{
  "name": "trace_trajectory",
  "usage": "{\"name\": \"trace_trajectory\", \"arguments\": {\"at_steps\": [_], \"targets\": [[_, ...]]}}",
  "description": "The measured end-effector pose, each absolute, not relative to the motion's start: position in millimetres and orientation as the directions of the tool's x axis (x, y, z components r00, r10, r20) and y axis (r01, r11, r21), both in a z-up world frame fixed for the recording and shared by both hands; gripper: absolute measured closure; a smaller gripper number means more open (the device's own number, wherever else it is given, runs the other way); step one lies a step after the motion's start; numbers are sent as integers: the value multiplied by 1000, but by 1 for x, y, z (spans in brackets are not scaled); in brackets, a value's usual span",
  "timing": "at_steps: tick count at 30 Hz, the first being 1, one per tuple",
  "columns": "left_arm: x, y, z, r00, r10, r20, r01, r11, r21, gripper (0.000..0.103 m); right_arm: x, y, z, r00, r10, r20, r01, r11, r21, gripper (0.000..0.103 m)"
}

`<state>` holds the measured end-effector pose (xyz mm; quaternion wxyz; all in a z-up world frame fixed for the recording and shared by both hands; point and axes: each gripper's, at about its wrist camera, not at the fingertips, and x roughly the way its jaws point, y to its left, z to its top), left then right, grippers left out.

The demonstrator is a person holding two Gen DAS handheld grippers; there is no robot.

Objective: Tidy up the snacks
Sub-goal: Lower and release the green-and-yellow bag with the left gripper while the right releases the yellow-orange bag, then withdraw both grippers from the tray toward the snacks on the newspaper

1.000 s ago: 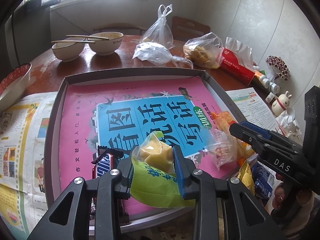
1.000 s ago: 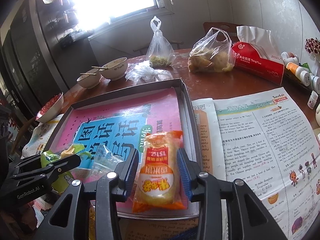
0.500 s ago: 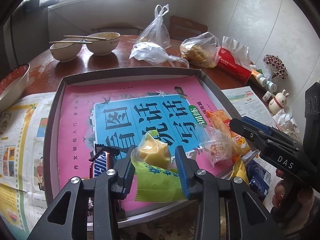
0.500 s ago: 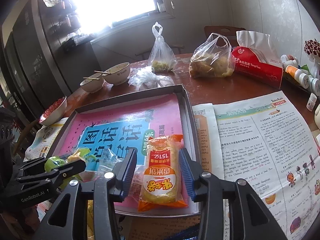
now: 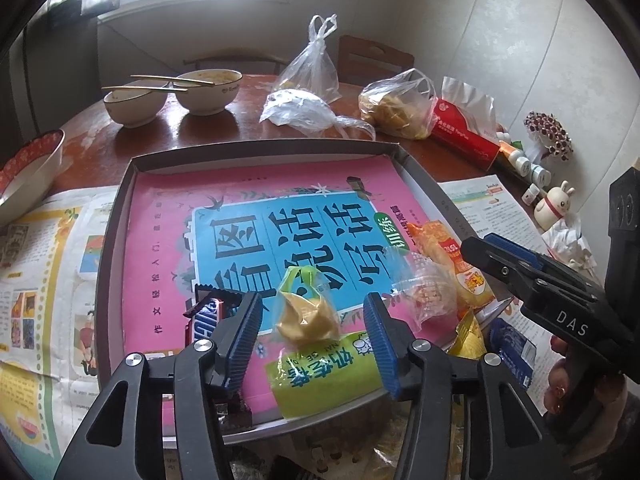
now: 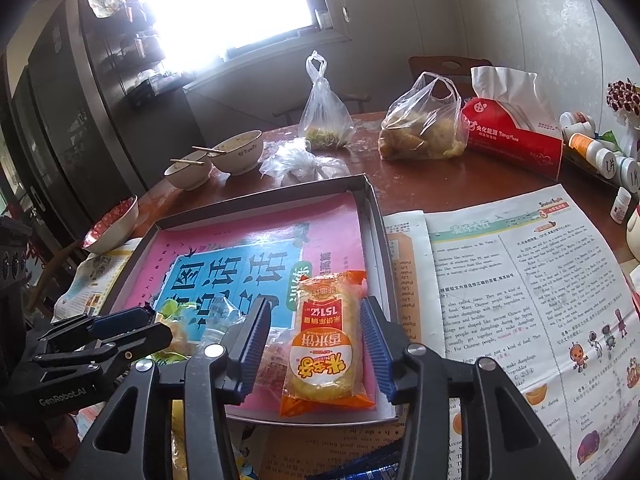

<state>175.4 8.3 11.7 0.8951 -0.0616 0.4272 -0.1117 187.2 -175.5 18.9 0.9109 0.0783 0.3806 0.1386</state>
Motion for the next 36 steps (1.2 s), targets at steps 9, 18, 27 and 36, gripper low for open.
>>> {"name": "trace_trajectory", "arguments": {"at_steps": [9, 18, 27, 36], "targets": [[166, 23, 23, 640, -238, -730, 122, 970, -209, 38, 182, -176, 23, 680, 318, -661, -200, 947, 250, 51], [156, 38, 31, 662, -221, -716, 92, 972, -215, 34, 176, -178, 29, 696, 319, -643, -201, 947, 252, 46], [142, 46, 39, 677, -227, -700, 85, 969, -232, 28, 168, -180, 36, 706, 331, -626, -210, 942, 261, 43], [130, 50, 46, 697, -220, -682, 69, 968, -242, 24, 158, -180, 43, 716, 344, -607, -226, 938, 264, 43]]}}
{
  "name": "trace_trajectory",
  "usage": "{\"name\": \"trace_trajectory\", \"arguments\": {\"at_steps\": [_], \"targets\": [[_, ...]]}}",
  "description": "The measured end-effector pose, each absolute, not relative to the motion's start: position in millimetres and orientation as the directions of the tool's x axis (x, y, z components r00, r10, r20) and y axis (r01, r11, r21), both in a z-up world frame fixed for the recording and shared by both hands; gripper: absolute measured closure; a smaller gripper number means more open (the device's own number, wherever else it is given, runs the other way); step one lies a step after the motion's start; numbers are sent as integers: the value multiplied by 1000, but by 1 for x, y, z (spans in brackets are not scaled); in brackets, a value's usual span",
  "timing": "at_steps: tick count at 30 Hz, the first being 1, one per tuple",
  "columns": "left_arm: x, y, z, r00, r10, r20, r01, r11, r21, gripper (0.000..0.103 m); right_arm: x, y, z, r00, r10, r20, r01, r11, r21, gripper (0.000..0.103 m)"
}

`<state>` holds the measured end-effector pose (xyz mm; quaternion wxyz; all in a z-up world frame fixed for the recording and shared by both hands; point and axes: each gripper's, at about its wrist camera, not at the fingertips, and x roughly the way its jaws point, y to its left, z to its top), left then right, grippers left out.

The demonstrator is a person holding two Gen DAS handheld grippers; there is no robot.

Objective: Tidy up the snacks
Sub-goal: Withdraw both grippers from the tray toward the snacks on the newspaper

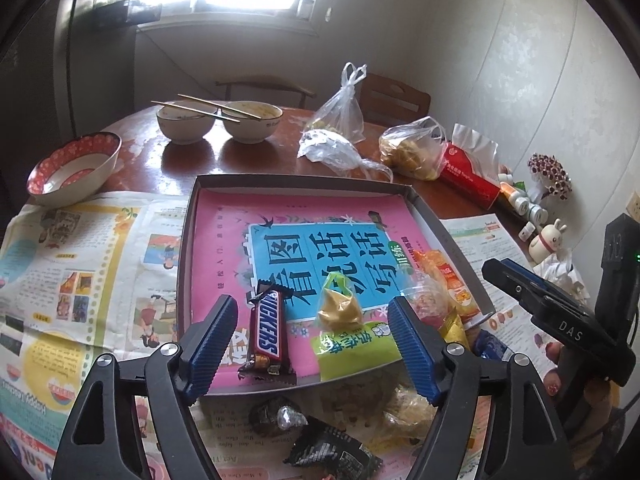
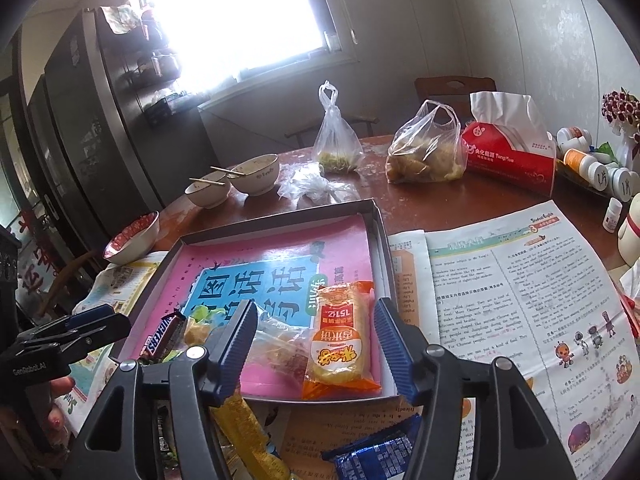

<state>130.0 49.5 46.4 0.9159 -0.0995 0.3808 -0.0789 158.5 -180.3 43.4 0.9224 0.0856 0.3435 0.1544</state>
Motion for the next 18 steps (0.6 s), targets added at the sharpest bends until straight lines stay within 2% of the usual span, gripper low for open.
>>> {"name": "trace_trajectory", "arguments": {"at_steps": [18], "targets": [[106, 55, 57, 714, -201, -671, 59, 972, -229, 24, 140, -176, 54, 721, 370, -586, -269, 929, 255, 41]]}}
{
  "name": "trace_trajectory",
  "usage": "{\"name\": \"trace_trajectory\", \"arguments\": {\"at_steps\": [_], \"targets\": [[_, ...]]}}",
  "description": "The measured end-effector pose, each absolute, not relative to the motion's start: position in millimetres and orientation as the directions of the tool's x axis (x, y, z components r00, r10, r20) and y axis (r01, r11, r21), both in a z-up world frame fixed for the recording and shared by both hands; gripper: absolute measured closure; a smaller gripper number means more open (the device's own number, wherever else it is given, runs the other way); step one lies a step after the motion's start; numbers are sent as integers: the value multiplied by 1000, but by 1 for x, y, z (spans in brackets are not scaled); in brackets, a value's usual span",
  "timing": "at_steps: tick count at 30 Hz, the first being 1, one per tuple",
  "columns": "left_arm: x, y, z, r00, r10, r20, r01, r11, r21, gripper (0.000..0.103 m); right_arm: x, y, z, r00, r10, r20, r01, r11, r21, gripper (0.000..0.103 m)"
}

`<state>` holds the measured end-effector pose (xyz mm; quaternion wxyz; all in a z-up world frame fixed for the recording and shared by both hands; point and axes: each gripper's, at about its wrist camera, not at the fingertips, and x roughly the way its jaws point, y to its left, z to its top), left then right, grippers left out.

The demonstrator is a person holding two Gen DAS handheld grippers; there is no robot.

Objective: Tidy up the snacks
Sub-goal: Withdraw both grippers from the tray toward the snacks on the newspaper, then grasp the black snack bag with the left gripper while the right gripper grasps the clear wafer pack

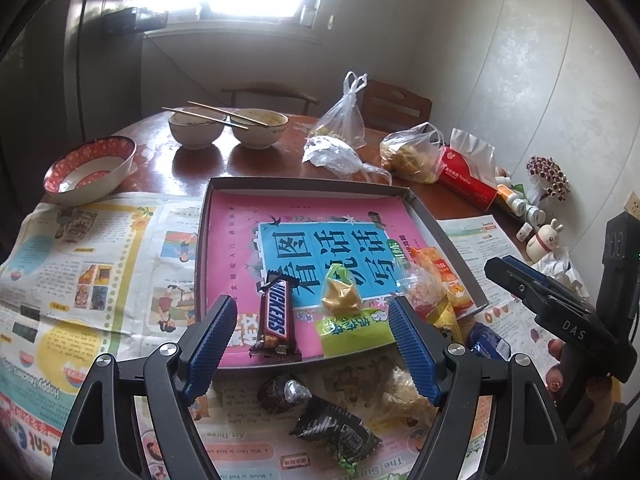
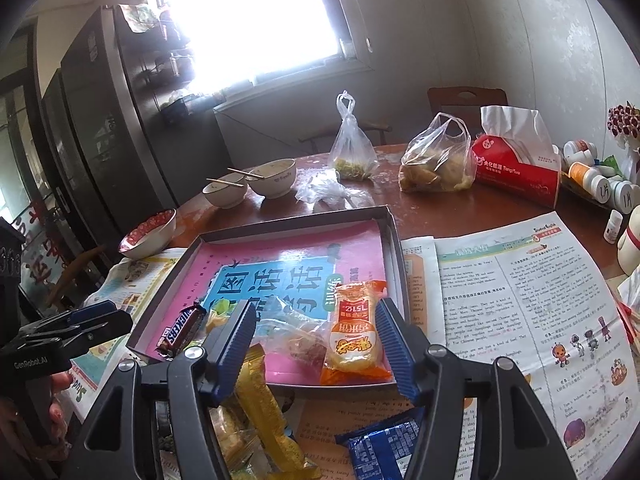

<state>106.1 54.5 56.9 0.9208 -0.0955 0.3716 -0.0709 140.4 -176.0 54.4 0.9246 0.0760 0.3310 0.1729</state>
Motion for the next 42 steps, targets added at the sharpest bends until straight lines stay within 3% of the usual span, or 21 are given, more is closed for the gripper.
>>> {"name": "trace_trajectory", "arguments": {"at_steps": [42], "targets": [[72, 57, 40, 661, -188, -726, 38, 975, -218, 24, 80, -158, 42, 654, 411, -635, -377, 905, 198, 37]]}}
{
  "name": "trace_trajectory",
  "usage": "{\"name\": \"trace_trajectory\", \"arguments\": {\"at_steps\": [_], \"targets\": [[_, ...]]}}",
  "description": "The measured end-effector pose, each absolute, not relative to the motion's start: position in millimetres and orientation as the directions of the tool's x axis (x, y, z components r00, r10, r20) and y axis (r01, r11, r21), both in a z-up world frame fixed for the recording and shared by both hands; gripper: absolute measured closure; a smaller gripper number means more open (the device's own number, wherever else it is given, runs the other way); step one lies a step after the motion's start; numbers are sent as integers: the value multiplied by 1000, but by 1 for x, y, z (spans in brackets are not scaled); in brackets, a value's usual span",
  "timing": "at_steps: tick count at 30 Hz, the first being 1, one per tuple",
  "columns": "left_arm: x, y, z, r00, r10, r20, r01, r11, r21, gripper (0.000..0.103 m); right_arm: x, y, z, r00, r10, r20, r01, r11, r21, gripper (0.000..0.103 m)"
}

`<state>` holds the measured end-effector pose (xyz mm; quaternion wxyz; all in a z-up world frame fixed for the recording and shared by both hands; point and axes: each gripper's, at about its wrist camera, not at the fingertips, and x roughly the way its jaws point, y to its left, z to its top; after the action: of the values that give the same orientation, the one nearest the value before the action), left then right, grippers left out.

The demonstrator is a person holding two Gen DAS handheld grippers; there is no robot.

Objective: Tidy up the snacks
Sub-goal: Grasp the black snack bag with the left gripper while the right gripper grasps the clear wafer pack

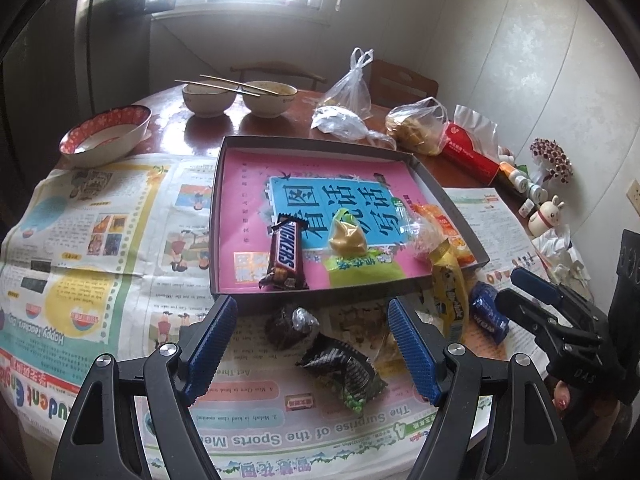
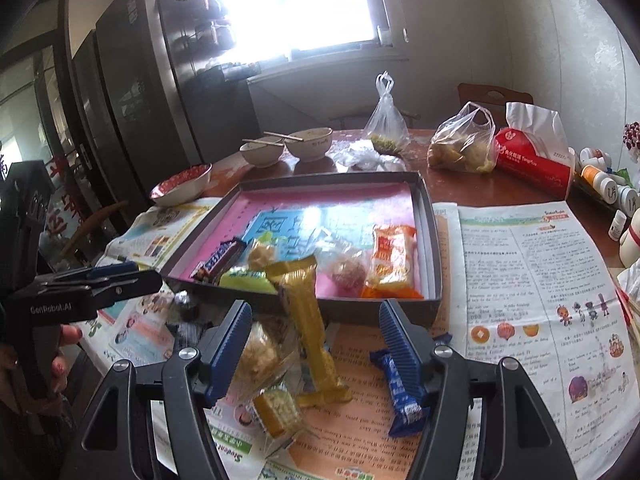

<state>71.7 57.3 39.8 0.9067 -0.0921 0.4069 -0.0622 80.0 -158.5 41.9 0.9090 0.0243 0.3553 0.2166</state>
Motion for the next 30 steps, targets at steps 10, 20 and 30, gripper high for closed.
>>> {"name": "trace_trajectory", "arguments": {"at_steps": [10, 20, 30], "targets": [[65, 53, 29, 639, -179, -748, 35, 978, -204, 24, 64, -151, 29, 621, 422, -660, -414, 892, 181, 37], [63, 55, 14, 599, -214, -771, 24, 968, -250, 24, 50, -138, 15, 573, 449, -685, -477, 863, 166, 37], [66, 46, -2, 546, -254, -798, 35, 959, -282, 24, 46, -129, -1, 520, 459, -720, -525, 837, 155, 37]]}}
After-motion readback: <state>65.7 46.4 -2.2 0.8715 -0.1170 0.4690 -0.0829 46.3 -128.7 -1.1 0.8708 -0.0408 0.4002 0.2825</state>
